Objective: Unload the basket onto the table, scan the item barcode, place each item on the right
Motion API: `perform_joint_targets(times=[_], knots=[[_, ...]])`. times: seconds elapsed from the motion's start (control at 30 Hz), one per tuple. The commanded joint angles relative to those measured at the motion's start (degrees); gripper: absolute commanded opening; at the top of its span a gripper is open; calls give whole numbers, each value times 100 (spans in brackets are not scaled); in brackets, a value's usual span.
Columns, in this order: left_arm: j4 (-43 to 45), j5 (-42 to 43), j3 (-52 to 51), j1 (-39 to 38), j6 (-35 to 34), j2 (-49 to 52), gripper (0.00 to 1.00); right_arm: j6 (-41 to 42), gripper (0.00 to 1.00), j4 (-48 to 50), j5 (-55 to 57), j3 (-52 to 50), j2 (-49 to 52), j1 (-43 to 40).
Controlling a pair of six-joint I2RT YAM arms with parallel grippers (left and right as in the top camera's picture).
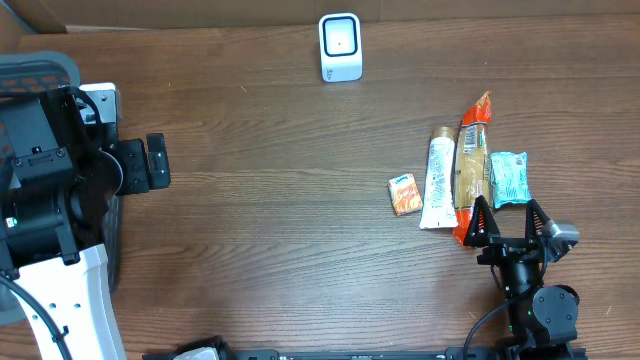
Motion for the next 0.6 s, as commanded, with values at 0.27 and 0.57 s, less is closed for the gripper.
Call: perform_joint_targets(times=[0.27, 0.57], knots=[[61, 11, 68, -131, 66, -901, 100, 20, 100, 17, -20, -61, -57, -11], [2321, 673, -1705, -374, 59, -2155, 100, 22, 100, 17, -20, -61, -57, -11]])
